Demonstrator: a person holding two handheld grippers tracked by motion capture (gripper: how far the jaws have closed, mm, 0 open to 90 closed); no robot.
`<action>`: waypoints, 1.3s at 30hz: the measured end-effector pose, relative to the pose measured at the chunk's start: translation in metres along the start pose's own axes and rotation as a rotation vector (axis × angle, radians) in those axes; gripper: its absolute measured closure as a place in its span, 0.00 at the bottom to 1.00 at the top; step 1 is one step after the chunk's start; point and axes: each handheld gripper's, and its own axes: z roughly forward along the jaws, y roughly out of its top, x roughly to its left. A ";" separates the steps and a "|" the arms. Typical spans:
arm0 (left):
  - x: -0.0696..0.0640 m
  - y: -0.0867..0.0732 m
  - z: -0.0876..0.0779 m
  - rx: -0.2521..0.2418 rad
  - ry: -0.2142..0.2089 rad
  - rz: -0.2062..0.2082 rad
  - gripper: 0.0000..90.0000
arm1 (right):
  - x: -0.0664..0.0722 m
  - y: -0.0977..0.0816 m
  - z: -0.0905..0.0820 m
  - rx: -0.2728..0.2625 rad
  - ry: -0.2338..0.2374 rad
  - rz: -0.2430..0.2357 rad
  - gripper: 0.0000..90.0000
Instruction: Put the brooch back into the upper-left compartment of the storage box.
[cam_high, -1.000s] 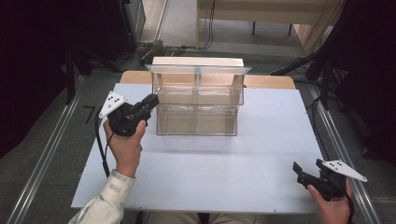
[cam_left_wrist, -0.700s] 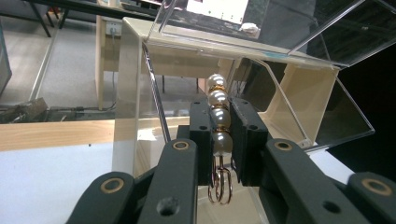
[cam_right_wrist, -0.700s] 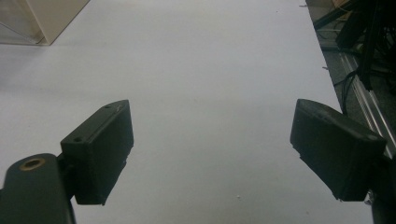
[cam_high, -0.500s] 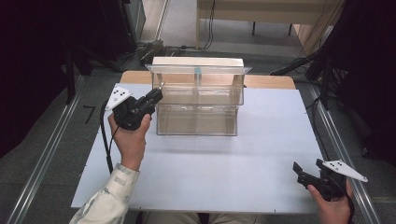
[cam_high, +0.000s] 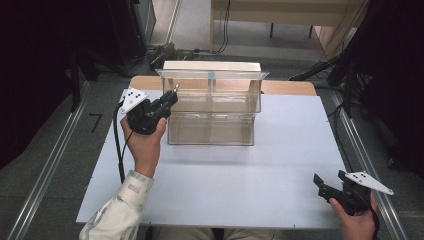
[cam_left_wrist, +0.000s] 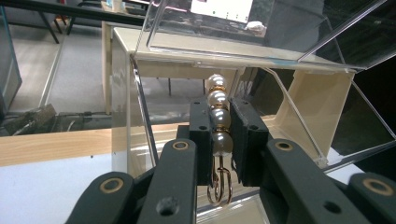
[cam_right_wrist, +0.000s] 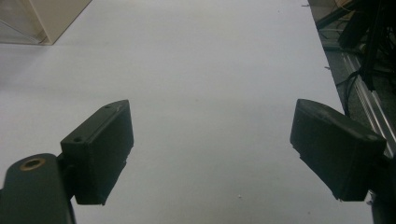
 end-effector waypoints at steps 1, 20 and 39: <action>0.000 0.000 0.000 -0.001 0.002 0.001 0.88 | 0.000 0.000 0.000 0.000 0.000 0.000 0.13; -0.007 -0.003 -0.011 0.007 -0.050 0.027 0.58 | 0.001 0.000 0.000 -0.001 0.000 -0.001 0.13; -0.008 -0.015 -0.033 -0.002 -0.047 0.038 0.37 | 0.002 0.000 0.001 0.001 -0.003 -0.003 0.13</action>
